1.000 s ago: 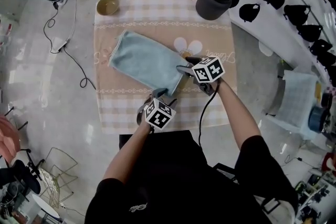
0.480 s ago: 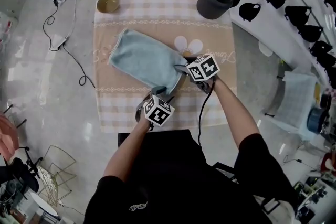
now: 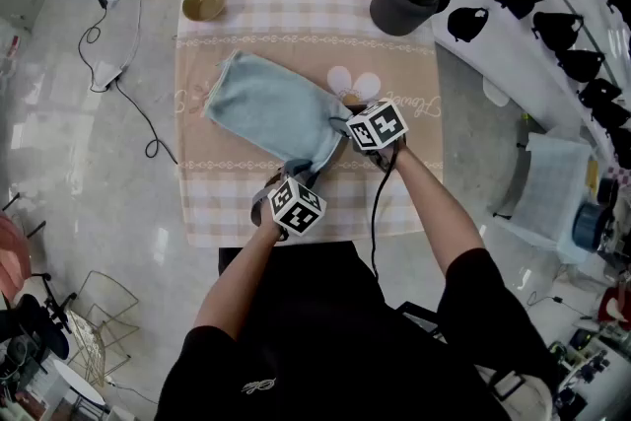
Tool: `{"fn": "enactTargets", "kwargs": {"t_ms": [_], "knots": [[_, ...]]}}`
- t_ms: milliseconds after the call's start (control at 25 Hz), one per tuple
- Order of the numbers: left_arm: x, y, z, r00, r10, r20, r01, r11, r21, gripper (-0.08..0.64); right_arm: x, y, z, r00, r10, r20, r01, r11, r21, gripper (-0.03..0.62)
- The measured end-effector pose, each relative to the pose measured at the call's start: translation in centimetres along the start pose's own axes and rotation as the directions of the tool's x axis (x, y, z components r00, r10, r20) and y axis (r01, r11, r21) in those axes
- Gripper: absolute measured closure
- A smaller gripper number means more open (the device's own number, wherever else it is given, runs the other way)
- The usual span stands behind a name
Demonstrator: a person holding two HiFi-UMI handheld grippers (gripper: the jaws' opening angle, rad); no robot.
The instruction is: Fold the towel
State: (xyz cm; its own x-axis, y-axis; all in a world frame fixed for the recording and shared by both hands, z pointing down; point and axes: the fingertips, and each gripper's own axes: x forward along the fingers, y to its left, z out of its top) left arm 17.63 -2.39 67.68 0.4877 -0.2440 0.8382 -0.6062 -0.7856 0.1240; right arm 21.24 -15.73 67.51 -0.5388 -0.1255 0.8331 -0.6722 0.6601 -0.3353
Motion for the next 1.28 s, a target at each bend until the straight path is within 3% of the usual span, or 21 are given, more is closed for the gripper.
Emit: {"fn": "enactTargets", "kwargs": {"t_ms": [440,760,1280], "knots": [[-1.8,0.0,-1.8,0.998,-0.063,0.002,0.064,0.996,-0.059,0.5,-0.6,1.7,-1.7,0.998,0.067,-0.01,-0.066,0.996,0.059,0.466],[-4.2,-0.4,-4.7,0.989,-0.141,0.036,0.144,0.981,-0.126,0.503,-1.2,5.1,-4.8,0.99,0.141,0.021,-0.142,0.972,0.188,0.482],[-7.0,0.6,-3.5,0.973,-0.21,0.096,0.226,0.952,-0.206,0.503,-2.9,6.2,-4.0,0.995,0.092,-0.048,-0.081,0.978,0.194,0.522]]}}
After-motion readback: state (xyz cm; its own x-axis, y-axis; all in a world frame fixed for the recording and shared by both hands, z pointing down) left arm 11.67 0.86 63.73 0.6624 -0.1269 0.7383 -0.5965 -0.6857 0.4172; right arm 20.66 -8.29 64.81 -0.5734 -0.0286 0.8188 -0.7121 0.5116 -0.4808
